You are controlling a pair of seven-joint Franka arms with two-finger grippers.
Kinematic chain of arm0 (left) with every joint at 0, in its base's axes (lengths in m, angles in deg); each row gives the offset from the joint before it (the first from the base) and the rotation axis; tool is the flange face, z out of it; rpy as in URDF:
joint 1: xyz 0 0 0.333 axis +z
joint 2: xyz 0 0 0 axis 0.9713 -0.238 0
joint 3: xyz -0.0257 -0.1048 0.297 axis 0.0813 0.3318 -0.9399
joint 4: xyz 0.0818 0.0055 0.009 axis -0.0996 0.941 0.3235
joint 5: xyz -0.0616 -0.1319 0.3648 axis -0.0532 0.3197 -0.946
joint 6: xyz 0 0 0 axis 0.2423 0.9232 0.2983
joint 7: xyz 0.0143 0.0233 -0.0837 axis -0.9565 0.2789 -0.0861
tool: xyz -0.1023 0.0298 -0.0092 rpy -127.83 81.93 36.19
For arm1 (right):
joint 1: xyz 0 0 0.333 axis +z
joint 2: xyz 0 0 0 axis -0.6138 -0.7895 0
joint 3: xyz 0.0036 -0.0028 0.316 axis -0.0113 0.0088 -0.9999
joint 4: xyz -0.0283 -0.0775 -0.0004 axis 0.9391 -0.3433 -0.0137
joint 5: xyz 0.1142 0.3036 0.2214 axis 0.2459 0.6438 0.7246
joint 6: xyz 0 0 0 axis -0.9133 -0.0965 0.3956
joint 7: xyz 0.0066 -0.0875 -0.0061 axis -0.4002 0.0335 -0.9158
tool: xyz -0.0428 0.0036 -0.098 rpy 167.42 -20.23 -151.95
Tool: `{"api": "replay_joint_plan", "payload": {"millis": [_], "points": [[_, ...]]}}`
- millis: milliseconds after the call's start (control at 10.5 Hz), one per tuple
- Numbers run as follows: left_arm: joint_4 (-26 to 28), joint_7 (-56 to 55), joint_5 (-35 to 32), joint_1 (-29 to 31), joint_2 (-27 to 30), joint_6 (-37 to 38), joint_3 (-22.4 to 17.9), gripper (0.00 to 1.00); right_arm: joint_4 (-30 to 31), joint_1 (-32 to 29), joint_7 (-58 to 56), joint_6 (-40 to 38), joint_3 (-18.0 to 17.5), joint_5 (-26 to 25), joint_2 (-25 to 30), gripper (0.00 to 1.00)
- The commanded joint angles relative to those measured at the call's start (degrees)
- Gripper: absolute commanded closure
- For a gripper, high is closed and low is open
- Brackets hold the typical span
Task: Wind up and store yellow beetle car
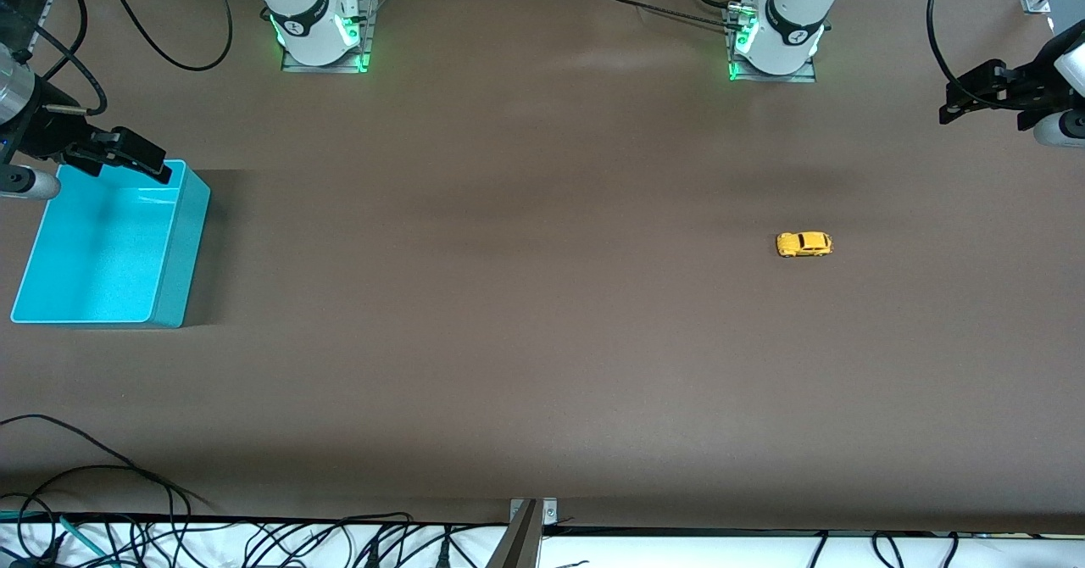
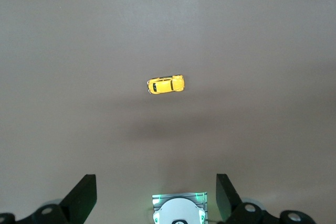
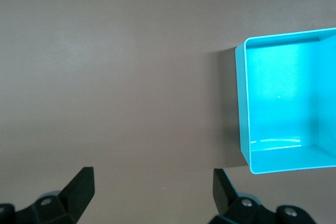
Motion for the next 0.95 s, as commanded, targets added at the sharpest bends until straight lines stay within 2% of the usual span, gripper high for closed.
{"api": "replay_joint_plan", "payload": {"millis": [0, 859], "points": [[-1.5, 0.2, 0.0, 0.1, -0.5, 1.2, 0.0, 0.0, -1.2, -0.4, 0.4, -1.1, -0.5, -0.2, -0.3, 0.0], [-1.5, 0.4, 0.1, 0.5, -0.4, 1.2, -0.1, 0.0, -1.4, -0.4, 0.2, -1.1, -1.3, -0.1, -0.1, 0.0]]}}
